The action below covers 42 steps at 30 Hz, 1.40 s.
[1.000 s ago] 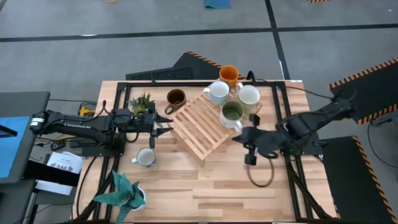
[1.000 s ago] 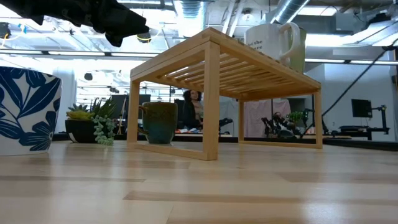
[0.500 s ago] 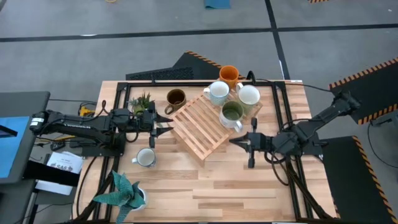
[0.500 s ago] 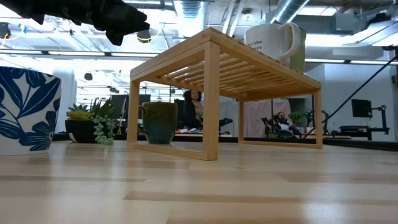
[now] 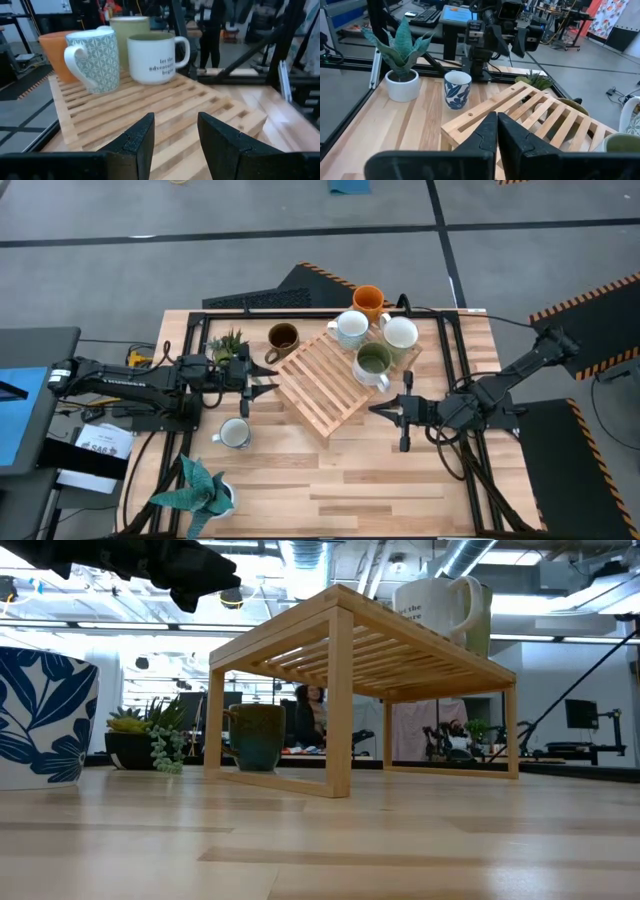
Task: Place coffee mugs
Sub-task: Put the green patterned mug on the shelf
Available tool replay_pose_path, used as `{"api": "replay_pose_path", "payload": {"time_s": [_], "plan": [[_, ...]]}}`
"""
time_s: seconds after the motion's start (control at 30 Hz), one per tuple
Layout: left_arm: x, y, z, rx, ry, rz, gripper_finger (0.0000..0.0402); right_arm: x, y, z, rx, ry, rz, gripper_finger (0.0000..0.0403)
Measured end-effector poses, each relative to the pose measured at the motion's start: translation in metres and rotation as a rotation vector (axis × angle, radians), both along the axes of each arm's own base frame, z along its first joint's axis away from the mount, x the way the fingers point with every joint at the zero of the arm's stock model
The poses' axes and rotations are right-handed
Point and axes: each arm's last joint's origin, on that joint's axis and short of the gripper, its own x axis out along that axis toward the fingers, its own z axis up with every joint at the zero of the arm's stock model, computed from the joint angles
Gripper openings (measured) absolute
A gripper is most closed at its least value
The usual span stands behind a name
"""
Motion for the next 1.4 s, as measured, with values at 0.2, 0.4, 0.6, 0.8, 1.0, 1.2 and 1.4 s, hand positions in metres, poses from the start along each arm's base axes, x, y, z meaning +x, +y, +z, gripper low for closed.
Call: {"api": "replay_pose_path", "payload": {"time_s": [0.2, 0.4, 0.6, 0.8, 1.0, 1.2, 1.4], "plan": [[0.0, 0.007, 0.023, -0.003, -0.08, 0.185, 0.0137, 0.001, -0.003, 0.0, 0.0, -0.001, -0.013, 0.0044], [0.004, 0.054, 0.042, 0.014, 0.147, 0.496, 0.0137, 0.004, -0.008, 0.0, -0.001, 0.003, -0.041, 0.0043], [0.012, 0.125, 0.014, -0.213, 0.389, 0.511, 0.014, 0.005, -0.012, -0.001, 0.028, 0.001, -0.062, 0.0043], [0.017, 0.159, -0.021, -0.356, 0.502, 0.546, 0.0149, 0.005, -0.012, -0.001, 0.063, -0.001, -0.074, 0.0043], [0.024, 0.168, -0.041, -0.43, 0.557, 0.59, 0.0149, 0.005, -0.013, -0.001, 0.079, -0.004, -0.085, 0.0043], [0.026, 0.168, -0.045, -0.466, 0.568, 0.6, 0.0149, 0.005, -0.013, -0.001, 0.097, -0.006, -0.089, 0.0043], [0.024, 0.167, -0.048, -0.486, 0.596, 0.605, 0.0149, 0.005, -0.014, -0.004, 0.107, 0.013, -0.095, 0.0043]]}}
